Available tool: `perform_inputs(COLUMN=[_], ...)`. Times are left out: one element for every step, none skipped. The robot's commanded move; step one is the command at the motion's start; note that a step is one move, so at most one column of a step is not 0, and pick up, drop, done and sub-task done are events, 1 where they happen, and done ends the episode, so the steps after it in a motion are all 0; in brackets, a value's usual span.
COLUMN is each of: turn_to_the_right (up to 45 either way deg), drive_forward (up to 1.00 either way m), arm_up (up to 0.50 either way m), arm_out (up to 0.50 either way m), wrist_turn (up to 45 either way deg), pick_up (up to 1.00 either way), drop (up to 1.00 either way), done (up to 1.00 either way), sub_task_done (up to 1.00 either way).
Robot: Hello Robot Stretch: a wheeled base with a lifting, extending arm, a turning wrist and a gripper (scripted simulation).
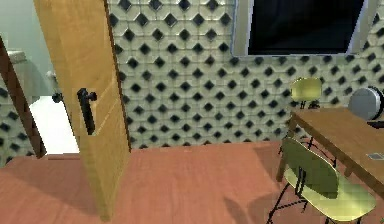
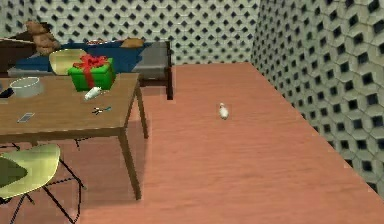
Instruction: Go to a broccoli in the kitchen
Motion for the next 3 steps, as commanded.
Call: perform_inputs(turn_to_the_right=[-45.0,-6.0,-3.0], drive_forward=[0.00,0.00,0.00], arm_up=[0.00,0.00,0.00], arm_out=[0.00,0.00,0.00], wrist_turn=[0.0,0.0,0.0], pick_up=[0.00,0.00,0.00], drop=[0.00,0.00,0.00], done=[0.00,0.00,0.00], sub_task_done=[0.00,0.00,0.00])
